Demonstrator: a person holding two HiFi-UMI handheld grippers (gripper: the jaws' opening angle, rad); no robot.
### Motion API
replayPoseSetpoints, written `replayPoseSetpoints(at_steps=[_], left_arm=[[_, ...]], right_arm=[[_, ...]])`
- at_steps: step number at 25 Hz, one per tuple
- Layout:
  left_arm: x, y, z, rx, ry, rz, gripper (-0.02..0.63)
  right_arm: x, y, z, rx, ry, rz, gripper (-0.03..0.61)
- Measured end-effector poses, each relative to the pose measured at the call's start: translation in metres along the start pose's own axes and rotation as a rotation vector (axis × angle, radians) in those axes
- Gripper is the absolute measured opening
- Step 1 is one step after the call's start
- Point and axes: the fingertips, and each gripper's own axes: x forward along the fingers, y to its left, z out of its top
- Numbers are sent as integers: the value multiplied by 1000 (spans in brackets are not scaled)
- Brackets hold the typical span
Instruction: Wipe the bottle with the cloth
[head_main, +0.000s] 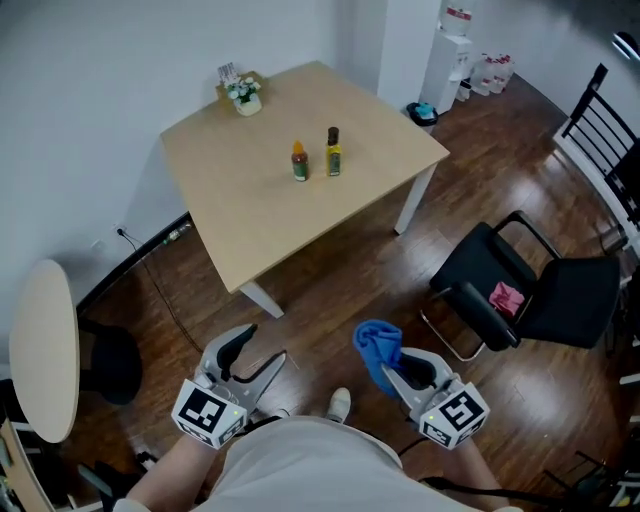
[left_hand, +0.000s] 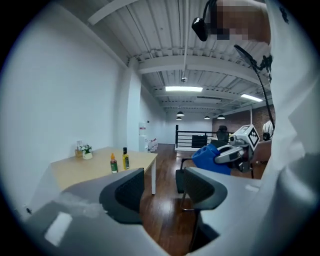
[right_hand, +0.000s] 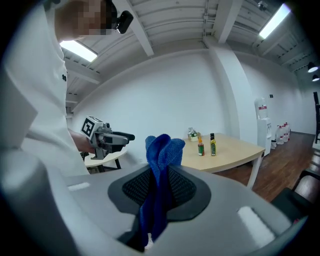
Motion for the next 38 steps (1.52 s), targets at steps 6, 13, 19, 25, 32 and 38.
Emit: replayPoseSetpoints(at_steps=[6,13,19,25,32,38], left_arm=[[-22,-36,16,100,-85,-92,263],[-71,-38,-5,57,-83,-124,252],[-109,-42,-18,60,-67,-162,252],[-134,-51,-30,54,-80,-220,252],[-150,-63,-35,48,-91,-278,252],[-159,-64,-35,4,-127,-300,252]], right_arm=[[-10,37,-4,24,-11,-32,81],[0,96,3,3,-17,-24,81],[-4,140,5,-2,-15,-53,81],[-13,175,-8,13,-8,-87,81],[-21,204,-19,25,7,-109,81],[-21,217,-18,14,11,-139,81]])
